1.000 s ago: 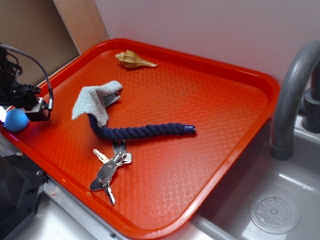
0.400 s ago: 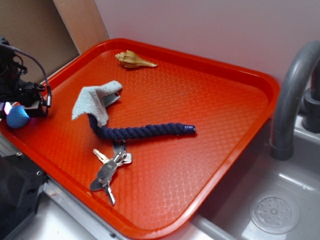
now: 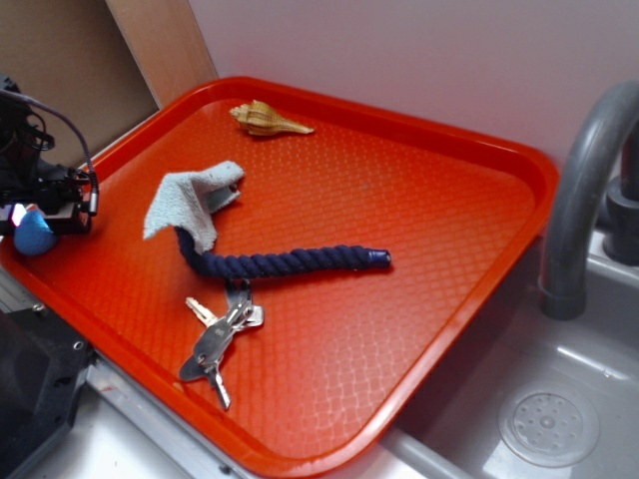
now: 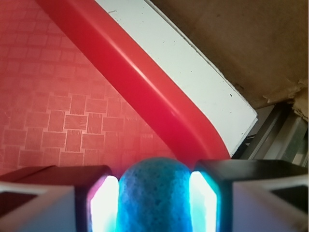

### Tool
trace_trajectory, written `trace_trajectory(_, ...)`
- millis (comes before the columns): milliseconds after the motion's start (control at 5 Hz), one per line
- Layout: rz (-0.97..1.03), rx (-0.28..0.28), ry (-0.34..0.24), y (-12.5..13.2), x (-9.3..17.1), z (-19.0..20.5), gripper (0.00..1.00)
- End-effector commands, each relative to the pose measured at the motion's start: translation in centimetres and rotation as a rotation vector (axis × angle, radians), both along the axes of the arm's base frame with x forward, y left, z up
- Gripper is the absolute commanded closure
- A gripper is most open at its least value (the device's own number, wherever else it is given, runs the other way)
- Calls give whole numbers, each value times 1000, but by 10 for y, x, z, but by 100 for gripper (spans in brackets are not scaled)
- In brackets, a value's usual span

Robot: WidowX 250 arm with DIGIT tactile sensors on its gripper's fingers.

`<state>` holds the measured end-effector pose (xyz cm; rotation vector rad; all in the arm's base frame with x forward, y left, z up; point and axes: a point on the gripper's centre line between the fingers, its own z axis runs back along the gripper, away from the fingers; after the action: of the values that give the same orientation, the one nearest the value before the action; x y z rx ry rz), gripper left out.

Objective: Grab the blue ball.

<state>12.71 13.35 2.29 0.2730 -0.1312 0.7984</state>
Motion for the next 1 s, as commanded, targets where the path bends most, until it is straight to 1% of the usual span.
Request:
trace_trajectory(0,-4,-12,-25,-9,-17,24,100)
trace_trajectory(200,-52,-74,-89,-44,-3,73,100)
trace_trajectory(400,-83,-112,-128,-76,20,120,100)
trace_trajectory(600,-139,-86,-143,-111,41,154,100)
trace_trajectory(800,-197,-147,-182,-121,55,172,100)
